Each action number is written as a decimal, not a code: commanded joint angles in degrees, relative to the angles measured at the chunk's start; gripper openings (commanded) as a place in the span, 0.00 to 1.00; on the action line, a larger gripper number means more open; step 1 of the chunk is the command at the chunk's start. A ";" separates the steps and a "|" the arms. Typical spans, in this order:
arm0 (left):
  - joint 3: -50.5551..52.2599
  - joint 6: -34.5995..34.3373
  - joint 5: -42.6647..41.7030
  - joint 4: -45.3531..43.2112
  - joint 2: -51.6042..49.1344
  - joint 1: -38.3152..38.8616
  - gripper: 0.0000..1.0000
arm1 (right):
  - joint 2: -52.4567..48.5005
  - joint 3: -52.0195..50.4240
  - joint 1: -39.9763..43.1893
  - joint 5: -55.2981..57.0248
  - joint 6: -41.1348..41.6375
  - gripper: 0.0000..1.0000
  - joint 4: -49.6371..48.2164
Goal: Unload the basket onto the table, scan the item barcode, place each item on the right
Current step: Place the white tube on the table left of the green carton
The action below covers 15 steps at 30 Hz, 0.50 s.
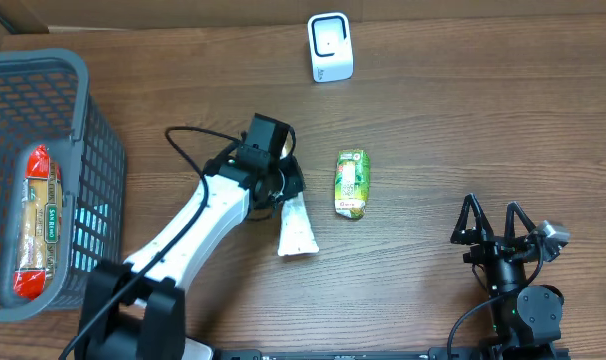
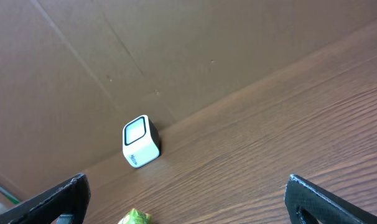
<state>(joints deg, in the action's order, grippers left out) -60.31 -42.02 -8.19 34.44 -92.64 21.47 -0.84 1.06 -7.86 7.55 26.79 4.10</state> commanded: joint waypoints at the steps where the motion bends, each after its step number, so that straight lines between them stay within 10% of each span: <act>1: -0.92 -1.46 -5.20 -1.46 1.20 -1.86 0.04 | 0.68 -0.59 0.22 0.35 -0.07 1.00 -0.24; 9: -0.92 -1.46 -8.24 -3.02 1.16 -1.57 0.53 | 0.68 -0.59 0.22 0.35 -0.07 1.00 -0.26; 15: -2.71 2.91 -10.21 -5.51 1.27 -1.62 0.70 | 0.68 -0.59 0.22 0.35 -0.07 1.00 -0.26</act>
<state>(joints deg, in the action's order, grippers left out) -60.36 -42.96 -15.70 29.50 -92.75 19.51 -0.84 1.06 -7.86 7.55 26.79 4.10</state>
